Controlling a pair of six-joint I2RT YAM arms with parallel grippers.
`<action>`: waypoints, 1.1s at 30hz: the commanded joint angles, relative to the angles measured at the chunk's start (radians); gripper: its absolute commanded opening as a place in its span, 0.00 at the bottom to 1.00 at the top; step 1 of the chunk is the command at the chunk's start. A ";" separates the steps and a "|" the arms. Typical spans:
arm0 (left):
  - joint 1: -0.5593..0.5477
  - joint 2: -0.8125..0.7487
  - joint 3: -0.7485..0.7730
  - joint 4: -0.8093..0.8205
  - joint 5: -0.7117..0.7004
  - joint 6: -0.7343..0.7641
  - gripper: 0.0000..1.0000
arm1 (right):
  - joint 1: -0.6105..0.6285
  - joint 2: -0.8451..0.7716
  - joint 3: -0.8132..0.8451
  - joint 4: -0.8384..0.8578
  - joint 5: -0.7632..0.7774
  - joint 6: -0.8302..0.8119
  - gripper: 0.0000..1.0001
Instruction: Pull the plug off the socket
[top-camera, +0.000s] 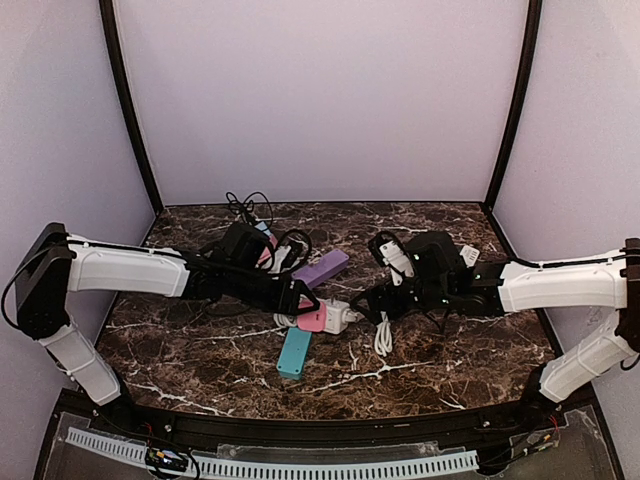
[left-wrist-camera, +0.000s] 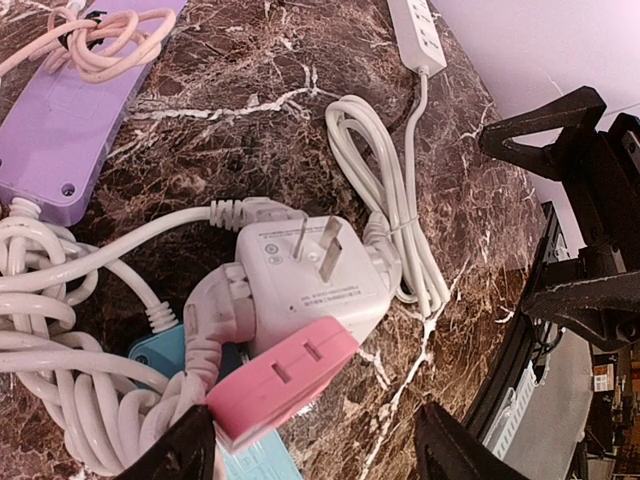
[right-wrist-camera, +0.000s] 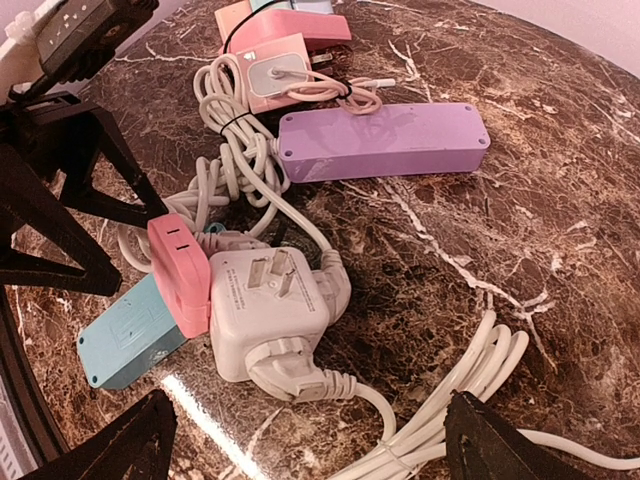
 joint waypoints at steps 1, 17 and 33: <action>-0.004 0.013 0.029 -0.043 -0.003 0.013 0.68 | -0.001 -0.021 -0.016 0.025 -0.011 0.012 0.93; -0.004 0.029 0.059 -0.062 0.029 0.034 0.69 | -0.001 -0.033 -0.027 0.051 -0.004 0.022 0.93; -0.070 -0.030 0.035 -0.044 0.203 0.076 0.67 | -0.001 -0.049 -0.043 0.052 0.009 0.031 0.93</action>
